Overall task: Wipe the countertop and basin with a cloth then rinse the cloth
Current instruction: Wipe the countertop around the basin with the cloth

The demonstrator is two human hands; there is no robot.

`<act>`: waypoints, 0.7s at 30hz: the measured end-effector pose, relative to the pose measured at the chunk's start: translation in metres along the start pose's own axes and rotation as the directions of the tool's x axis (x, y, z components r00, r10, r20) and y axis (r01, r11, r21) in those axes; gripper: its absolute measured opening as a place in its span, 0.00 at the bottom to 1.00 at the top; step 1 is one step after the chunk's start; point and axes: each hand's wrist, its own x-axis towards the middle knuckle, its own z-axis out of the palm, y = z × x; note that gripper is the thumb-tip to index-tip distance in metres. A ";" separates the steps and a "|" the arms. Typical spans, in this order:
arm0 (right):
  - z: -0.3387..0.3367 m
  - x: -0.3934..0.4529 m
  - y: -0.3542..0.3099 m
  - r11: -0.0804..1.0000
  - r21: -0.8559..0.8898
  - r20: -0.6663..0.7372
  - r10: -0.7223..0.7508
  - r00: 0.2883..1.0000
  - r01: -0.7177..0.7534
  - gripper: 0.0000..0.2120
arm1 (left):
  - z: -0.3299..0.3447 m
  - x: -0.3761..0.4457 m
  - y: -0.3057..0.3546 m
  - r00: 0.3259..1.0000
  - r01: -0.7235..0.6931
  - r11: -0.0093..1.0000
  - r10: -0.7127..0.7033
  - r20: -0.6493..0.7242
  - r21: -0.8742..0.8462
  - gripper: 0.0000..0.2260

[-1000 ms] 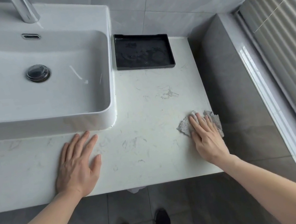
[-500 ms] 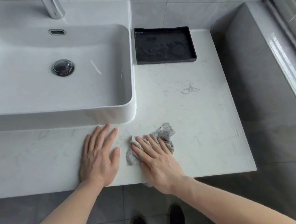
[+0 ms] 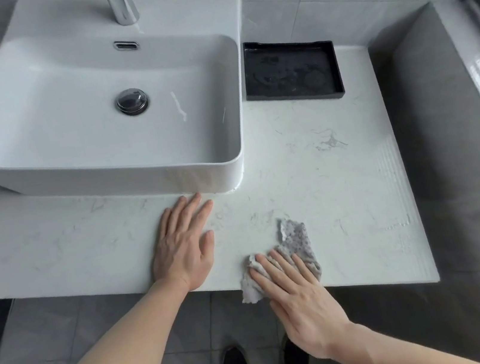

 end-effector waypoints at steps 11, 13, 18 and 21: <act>-0.044 0.134 0.067 0.973 0.043 -0.164 0.229 0.959 -0.225 0.28 | 0.001 -0.001 -0.001 1.000 0.003 1.000 -0.003 -0.011 0.002 0.28; -0.056 0.157 0.079 0.955 0.063 -0.182 0.296 0.938 -0.290 0.28 | 0.002 0.000 -0.002 1.000 0.005 1.000 -0.005 -0.014 -0.005 0.28; -0.046 0.140 0.073 0.947 0.074 -0.190 0.321 0.928 -0.312 0.29 | 0.002 0.000 -0.001 1.000 0.007 1.000 -0.007 -0.010 -0.009 0.28; -0.027 0.087 0.043 0.964 0.068 -0.169 0.267 0.949 -0.259 0.29 | 0.000 -0.001 0.000 1.000 0.007 1.000 -0.007 -0.005 -0.007 0.28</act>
